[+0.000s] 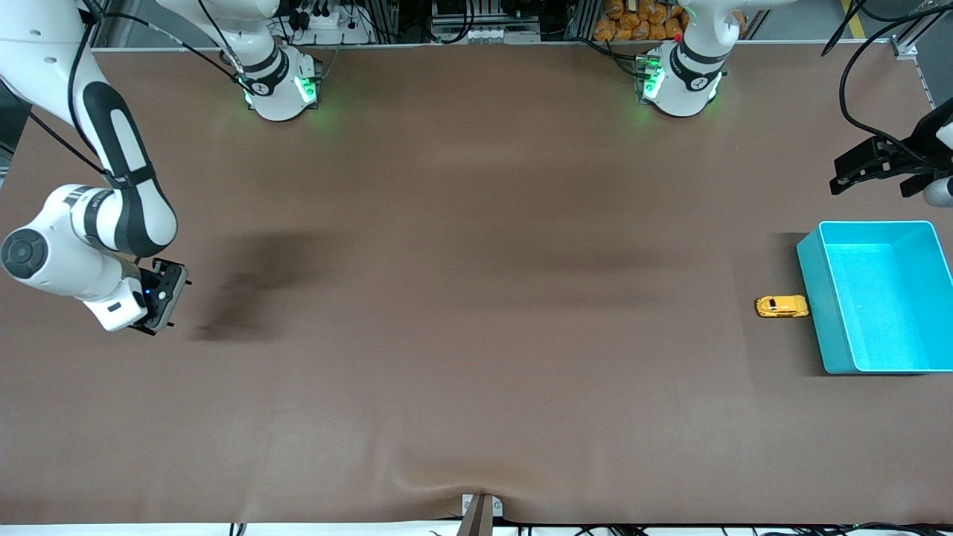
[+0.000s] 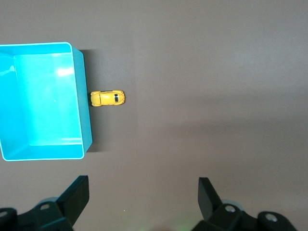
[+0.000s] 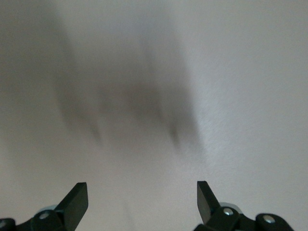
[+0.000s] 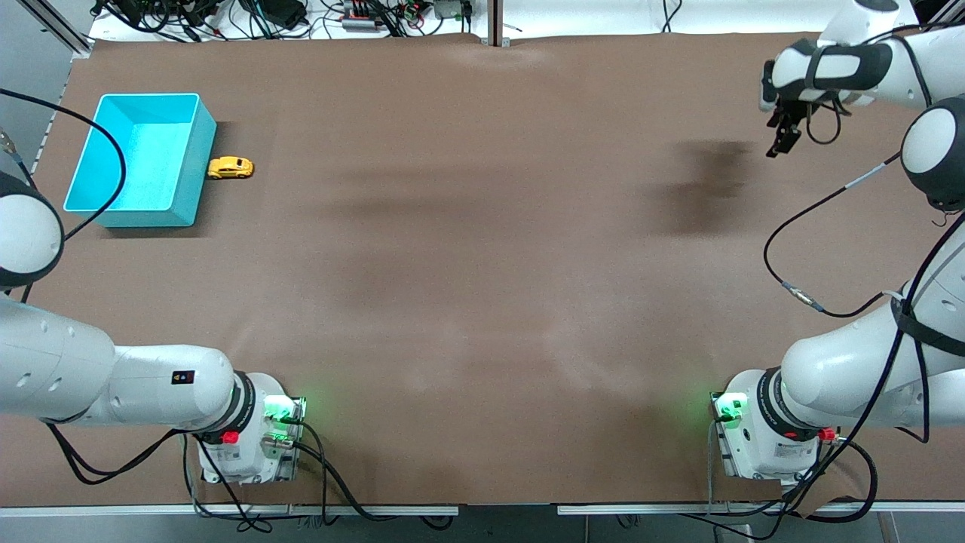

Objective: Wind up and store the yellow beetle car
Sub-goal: 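Release the car with the right gripper while the left gripper moves out, then lower the left gripper to the car while the right gripper withdraws, then close the left gripper on the yellow car, then lift the car with the left gripper over the cyan bin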

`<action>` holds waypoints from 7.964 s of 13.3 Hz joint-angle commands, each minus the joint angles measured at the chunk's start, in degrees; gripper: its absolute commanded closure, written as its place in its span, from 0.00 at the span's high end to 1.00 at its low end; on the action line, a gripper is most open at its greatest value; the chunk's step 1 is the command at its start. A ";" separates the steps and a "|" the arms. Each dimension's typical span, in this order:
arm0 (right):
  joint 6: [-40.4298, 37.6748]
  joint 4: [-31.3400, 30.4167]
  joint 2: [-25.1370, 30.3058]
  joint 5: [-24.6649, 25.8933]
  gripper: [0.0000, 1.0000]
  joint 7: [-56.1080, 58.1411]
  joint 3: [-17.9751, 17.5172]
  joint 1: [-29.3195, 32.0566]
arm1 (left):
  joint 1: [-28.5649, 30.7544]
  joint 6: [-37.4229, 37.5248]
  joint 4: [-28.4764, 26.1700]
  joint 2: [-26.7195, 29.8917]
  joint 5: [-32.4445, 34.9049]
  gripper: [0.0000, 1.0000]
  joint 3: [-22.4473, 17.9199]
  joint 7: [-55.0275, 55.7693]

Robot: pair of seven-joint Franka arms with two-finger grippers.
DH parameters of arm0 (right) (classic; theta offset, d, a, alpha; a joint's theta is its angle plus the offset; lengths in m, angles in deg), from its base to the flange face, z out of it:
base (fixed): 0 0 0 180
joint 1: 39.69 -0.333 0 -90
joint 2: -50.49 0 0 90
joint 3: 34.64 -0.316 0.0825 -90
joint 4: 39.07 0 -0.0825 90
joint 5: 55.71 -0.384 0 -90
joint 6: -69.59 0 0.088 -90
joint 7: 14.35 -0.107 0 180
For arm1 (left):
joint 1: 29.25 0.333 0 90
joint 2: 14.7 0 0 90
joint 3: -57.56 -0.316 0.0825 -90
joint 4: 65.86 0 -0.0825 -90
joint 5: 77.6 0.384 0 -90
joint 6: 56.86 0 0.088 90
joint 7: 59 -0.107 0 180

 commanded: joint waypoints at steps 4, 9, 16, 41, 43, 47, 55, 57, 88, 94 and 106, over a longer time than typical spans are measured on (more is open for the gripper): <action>-22.73 18.51 0.88 -2.57 1.00 -11.42 -1.54 -0.20 | 0.50 -0.99 1.25 -2.60 -0.39 1.00 0.00 -0.16; -31.90 27.68 1.40 -2.67 1.00 -22.85 -1.63 -1.79 | 2.69 -2.65 2.65 -5.24 -0.30 1.00 -0.88 -0.16; -34.35 30.58 5.44 -2.67 1.00 -39.18 -1.81 -3.02 | 3.49 -8.08 2.39 -5.68 -1.00 1.00 -0.88 0.63; -47.90 35.96 21.53 1.64 1.00 -83.07 -0.32 -2.40 | 5.77 -25.41 -15.27 -18.60 -2.76 1.00 -1.50 42.62; -47.38 33.60 23.45 0.67 1.00 -83.51 -0.14 -2.14 | 5.68 -28.31 -17.38 -18.69 -2.67 1.00 -1.59 47.63; -41.13 21.72 31.02 0.58 1.00 -82.73 -0.05 -2.14 | 5.86 -33.76 -21.68 -18.77 -2.32 1.00 -1.59 54.41; -42.10 20.40 28.92 1.11 1.00 -83.43 -0.32 -6.00 | 7.44 -42.64 -23.89 -22.02 -0.92 1.00 -2.11 72.33; -41.57 19.08 28.83 1.11 1.00 -83.43 -0.32 -6.09 | 8.06 -44.49 -24.59 -22.64 0.84 1.00 -2.02 75.59; -42.63 19.60 26.89 1.72 1.00 -82.72 0.04 -5.57 | 8.33 -65.25 -33.91 -21.33 3.22 0.00 -1.58 75.78; -42.54 19.69 26.89 1.72 1.00 -82.81 0.21 -5.65 | 5.60 -56.99 -32.15 -14.13 3.83 0.00 -1.06 72.72; -41.84 19.60 26.98 0.76 1.00 -83.42 0.21 -5.66 | 11.56 -53.64 -31.27 -11.66 8.05 0.00 -1.15 45.93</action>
